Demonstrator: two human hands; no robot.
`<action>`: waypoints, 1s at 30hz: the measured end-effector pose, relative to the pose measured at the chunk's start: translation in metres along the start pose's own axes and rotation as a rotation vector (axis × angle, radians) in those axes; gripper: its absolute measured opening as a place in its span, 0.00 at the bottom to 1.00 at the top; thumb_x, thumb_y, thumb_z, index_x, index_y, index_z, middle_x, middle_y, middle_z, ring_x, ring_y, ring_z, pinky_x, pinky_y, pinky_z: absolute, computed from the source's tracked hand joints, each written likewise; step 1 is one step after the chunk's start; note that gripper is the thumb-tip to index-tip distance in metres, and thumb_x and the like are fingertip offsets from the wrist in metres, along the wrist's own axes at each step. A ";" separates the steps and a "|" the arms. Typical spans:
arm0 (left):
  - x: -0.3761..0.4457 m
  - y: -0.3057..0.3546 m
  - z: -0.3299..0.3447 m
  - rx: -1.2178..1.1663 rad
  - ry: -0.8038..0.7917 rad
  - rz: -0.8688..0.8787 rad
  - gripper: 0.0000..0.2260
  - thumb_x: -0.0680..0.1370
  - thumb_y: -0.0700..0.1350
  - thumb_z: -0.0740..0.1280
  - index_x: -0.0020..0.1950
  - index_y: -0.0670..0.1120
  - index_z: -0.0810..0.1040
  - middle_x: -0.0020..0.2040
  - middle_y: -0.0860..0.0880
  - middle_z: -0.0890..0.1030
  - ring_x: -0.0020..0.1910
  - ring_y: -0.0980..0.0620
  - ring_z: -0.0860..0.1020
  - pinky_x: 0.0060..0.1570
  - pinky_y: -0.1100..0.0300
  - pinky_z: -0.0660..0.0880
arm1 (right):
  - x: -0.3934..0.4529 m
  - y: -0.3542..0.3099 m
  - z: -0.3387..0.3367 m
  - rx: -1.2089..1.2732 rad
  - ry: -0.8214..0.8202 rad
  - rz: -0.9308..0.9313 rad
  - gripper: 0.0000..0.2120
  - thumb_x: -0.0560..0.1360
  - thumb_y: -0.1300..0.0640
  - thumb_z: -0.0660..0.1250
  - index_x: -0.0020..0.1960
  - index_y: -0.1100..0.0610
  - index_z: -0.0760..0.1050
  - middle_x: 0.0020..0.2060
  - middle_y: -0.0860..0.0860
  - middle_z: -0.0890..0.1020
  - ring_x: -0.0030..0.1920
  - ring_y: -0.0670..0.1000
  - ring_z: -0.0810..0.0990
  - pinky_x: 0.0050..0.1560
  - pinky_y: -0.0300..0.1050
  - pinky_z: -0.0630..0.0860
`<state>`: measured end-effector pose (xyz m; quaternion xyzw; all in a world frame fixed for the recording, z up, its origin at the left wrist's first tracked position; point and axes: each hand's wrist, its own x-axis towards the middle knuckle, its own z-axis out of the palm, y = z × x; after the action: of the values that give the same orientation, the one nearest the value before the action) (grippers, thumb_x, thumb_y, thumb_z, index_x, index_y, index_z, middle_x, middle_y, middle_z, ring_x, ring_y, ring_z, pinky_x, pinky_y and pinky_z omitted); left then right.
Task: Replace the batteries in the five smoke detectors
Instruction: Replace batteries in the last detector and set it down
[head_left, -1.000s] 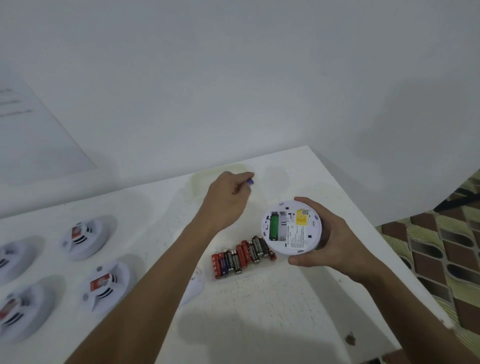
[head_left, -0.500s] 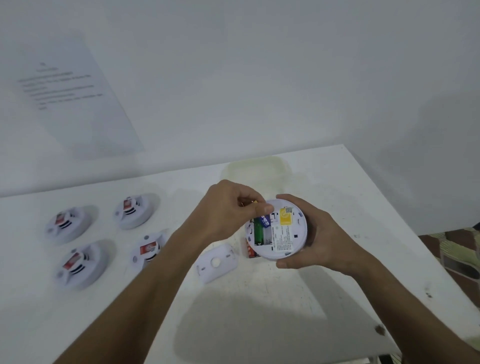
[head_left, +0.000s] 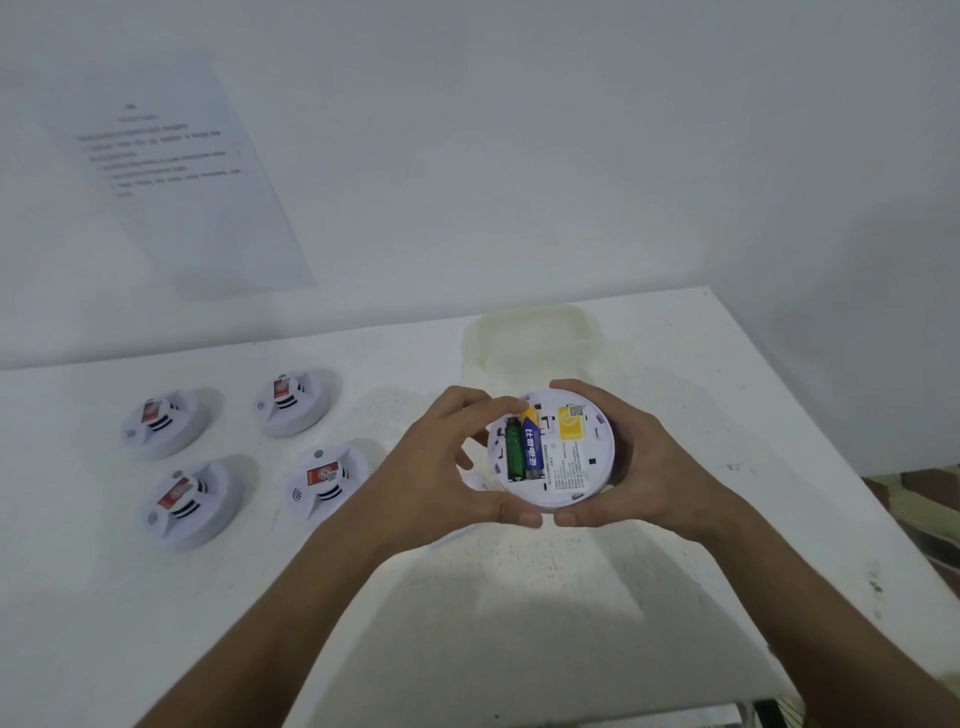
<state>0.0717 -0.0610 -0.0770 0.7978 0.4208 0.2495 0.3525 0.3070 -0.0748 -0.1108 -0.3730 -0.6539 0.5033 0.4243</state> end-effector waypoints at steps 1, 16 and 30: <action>-0.001 -0.001 -0.001 0.009 0.000 0.010 0.35 0.58 0.66 0.76 0.63 0.72 0.67 0.59 0.63 0.71 0.56 0.63 0.73 0.47 0.69 0.77 | 0.000 0.000 0.001 -0.003 -0.002 0.002 0.44 0.60 0.66 0.83 0.71 0.50 0.70 0.63 0.46 0.79 0.66 0.51 0.77 0.55 0.40 0.80; -0.018 -0.011 -0.005 -0.032 0.002 0.016 0.31 0.62 0.61 0.73 0.62 0.68 0.67 0.58 0.61 0.67 0.55 0.65 0.71 0.44 0.75 0.74 | 0.006 0.004 0.016 -0.036 -0.036 0.057 0.45 0.59 0.66 0.84 0.72 0.53 0.70 0.61 0.45 0.80 0.65 0.50 0.78 0.53 0.40 0.80; -0.032 -0.063 0.002 0.025 0.153 -0.181 0.37 0.67 0.57 0.78 0.71 0.68 0.62 0.60 0.59 0.70 0.51 0.63 0.75 0.40 0.70 0.75 | 0.006 0.010 -0.001 -0.020 -0.015 0.080 0.47 0.58 0.69 0.84 0.72 0.51 0.70 0.63 0.47 0.81 0.64 0.51 0.79 0.55 0.44 0.82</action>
<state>0.0256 -0.0637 -0.1301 0.7396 0.5198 0.2713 0.3304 0.3062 -0.0673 -0.1196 -0.3995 -0.6465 0.5161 0.3950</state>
